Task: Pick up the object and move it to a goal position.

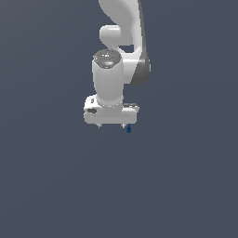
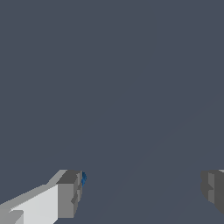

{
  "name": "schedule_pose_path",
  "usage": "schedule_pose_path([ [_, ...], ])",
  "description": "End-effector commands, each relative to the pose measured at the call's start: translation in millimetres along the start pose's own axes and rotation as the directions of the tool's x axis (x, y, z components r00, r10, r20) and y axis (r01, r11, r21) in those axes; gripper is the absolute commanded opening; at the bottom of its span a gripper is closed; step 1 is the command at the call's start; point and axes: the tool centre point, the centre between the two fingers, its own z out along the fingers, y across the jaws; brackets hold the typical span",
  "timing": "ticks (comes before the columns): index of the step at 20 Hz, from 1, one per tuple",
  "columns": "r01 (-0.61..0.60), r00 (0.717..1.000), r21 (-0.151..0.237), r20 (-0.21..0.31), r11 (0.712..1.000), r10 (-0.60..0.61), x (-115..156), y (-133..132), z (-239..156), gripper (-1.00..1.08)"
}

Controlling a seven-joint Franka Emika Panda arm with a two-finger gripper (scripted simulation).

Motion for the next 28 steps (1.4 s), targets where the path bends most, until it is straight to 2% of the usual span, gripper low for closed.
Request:
schedule_pose_path([
  [1,0.038,0.999,0.0,0.001,0.999,-0.038,-2.0,-2.2,2.9,1.0],
  [8,0.198,0.98,-0.001,0.006,0.98,-0.198,-10.7,-11.2,14.2,1.0],
  [14,0.375,0.927,0.0,0.01,0.927,-0.375,-21.2,-21.9,26.6,1.0],
  [21,0.567,0.823,0.004,0.013,0.823,-0.567,-34.3,-34.9,40.4,1.0],
  [28,0.734,0.679,0.01,0.013,0.679,-0.734,-48.2,-48.3,53.3,1.0],
])
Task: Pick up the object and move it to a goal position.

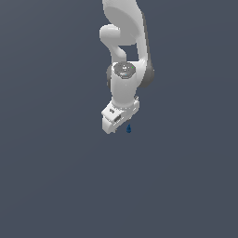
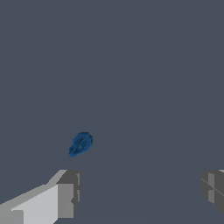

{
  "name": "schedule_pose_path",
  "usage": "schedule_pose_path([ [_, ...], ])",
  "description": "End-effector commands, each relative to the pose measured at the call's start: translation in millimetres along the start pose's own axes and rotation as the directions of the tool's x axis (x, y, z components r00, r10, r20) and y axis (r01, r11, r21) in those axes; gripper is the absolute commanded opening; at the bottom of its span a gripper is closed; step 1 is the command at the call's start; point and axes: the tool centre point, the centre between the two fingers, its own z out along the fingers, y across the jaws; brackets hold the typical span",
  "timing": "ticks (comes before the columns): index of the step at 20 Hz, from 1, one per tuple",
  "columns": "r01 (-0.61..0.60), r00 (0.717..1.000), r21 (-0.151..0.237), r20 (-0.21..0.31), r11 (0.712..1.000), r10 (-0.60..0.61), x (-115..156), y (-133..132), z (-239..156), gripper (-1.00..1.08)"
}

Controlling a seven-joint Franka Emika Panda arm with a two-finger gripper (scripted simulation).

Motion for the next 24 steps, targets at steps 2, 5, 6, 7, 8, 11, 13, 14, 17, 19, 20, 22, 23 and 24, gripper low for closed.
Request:
schedule_pose_path([
  [2,0.113,0.994,0.002,0.0,0.994,-0.113,-0.3,-9.9,6.3,1.0],
  [5,0.207,0.978,0.003,-0.001,0.978,-0.207,-0.6,-18.4,11.6,1.0],
  [6,0.238,0.971,0.004,-0.001,0.971,-0.238,-0.7,-21.3,13.3,1.0],
  [7,0.268,0.963,0.004,-0.001,0.963,-0.268,-0.9,-24.2,14.9,1.0],
  [8,0.299,0.954,0.004,-0.002,0.954,-0.299,-1.0,-27.1,16.6,1.0],
  [11,0.389,0.921,0.006,-0.004,0.921,-0.389,-1.5,-36.0,21.5,1.0],
  [13,0.445,0.896,0.006,-0.005,0.896,-0.445,-1.8,-41.7,24.6,1.0],
  [14,0.47,0.882,0.007,-0.006,0.882,-0.47,-2.0,-44.4,25.9,1.0],
  [17,0.536,0.844,0.007,-0.008,0.844,-0.536,-2.5,-51.6,29.6,1.0],
  [19,0.572,0.82,0.007,-0.01,0.82,-0.572,-2.8,-55.7,31.5,1.0],
  [20,0.587,0.81,0.007,-0.01,0.81,-0.587,-3.0,-57.5,32.4,1.0],
  [22,0.613,0.79,0.007,-0.012,0.79,-0.613,-3.2,-60.6,33.9,1.0],
  [23,0.624,0.781,0.007,-0.012,0.781,-0.624,-3.3,-61.9,34.5,1.0],
  [24,0.634,0.773,0.007,-0.012,0.773,-0.634,-3.5,-63.1,35.1,1.0],
])
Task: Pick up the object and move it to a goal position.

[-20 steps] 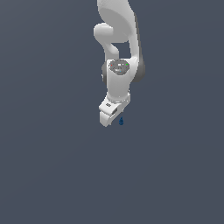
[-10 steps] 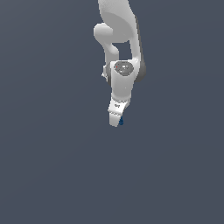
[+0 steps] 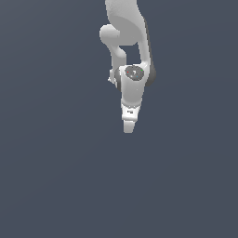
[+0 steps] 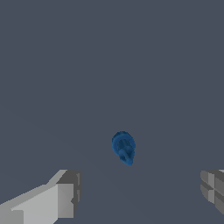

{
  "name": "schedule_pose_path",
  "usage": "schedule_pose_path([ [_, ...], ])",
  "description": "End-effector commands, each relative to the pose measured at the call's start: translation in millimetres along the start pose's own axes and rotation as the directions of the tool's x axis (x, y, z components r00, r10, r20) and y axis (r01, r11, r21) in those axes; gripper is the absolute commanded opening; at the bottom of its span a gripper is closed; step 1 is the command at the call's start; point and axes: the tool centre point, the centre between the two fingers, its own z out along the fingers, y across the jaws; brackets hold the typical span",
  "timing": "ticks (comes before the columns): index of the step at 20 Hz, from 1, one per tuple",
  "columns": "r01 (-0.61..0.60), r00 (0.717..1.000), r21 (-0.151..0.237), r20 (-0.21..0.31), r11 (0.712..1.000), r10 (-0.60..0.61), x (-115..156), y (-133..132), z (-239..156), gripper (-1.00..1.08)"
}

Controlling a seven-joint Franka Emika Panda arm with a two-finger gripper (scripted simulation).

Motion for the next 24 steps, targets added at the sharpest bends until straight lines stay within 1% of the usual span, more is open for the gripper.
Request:
schedule_pose_path([
  [1,0.034,0.999,0.0,-0.001,0.999,-0.034,1.7,-2.6,1.5,1.0],
  [6,0.063,0.998,0.0,-0.002,0.998,-0.063,3.2,-4.9,2.8,1.0],
  [11,0.058,0.998,0.0,-0.002,0.998,-0.058,2.9,-4.8,5.6,1.0],
  [20,0.063,0.998,0.001,-0.002,0.998,-0.063,3.4,-6.0,42.4,1.0],
  [24,0.064,0.998,0.0,-0.002,0.998,-0.064,3.2,-5.8,51.9,1.0],
])
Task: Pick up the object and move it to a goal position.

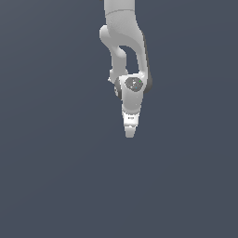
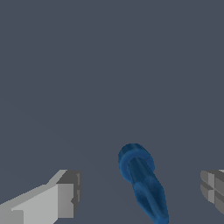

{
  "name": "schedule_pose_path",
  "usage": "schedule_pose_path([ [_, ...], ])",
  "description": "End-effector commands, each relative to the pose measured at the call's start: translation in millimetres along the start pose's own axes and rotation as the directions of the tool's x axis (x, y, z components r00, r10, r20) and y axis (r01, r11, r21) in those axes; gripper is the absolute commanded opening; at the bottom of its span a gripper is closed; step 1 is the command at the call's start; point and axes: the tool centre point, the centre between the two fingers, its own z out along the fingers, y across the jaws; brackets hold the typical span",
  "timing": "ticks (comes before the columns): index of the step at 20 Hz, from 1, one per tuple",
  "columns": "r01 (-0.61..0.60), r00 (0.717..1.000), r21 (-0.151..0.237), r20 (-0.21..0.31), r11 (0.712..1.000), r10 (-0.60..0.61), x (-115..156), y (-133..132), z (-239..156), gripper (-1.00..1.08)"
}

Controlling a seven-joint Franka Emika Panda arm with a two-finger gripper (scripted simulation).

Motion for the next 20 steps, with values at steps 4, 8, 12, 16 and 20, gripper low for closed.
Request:
schedule_pose_path([
  [4,0.0,1.0,-0.001,0.0,1.0,0.0,-0.1,0.5,4.4,-1.0],
  [8,0.0,1.0,-0.001,0.0,1.0,0.0,-0.1,0.5,4.4,-1.0],
  [12,0.0,1.0,-0.001,0.0,1.0,0.0,-0.1,0.5,4.4,-1.0],
  [16,0.0,1.0,-0.001,0.0,1.0,0.0,-1.3,1.7,1.9,-1.0],
  [20,0.0,1.0,-0.001,0.0,1.0,0.0,-7.0,6.3,-9.0,-1.0],
])
